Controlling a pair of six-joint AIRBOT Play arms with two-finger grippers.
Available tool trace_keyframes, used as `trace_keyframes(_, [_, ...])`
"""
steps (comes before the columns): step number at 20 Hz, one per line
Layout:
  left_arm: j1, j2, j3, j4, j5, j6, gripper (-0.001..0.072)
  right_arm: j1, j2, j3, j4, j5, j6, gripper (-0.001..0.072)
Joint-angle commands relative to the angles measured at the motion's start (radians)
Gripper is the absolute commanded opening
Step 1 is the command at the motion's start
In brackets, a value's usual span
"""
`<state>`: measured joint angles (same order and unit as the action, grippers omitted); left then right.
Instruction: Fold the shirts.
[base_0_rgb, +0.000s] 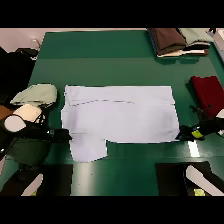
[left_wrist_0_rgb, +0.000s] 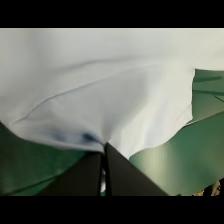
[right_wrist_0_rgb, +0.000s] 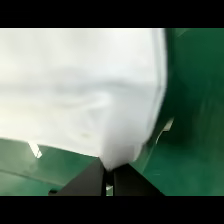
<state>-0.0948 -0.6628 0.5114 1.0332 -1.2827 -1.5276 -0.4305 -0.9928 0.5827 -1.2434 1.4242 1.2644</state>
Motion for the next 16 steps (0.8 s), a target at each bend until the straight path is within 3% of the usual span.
trace_keyframes(1, [0.0,0.156,0.001,0.044,-0.159,-0.092,0.0026,0.024,0.127,0.062,-0.066,0.095,0.002,0.0021])
trace_keyframes(4, [0.0,0.233,0.003,0.042,-0.287,-0.142,0.0026,0.024,0.245,0.075,-0.14,0.119,0.003,0.0021])
trace_keyframes(6, [0.0,0.223,0.031,0.053,-0.27,-0.139,0.0026,0.024,0.27,0.08,-0.138,0.097,0.003,0.002])
trace_keyframes(13, [0.0,-0.143,0.271,0.174,0.087,0.031,0.0028,0.144,-0.013,0.336,-0.138,-0.021,0.011,0.002])
trace_keyframes(16, [0.0,-0.337,0.391,0.189,0.224,0.045,0.0028,0.229,-0.184,0.489,-0.137,-0.046,0.022,0.002])
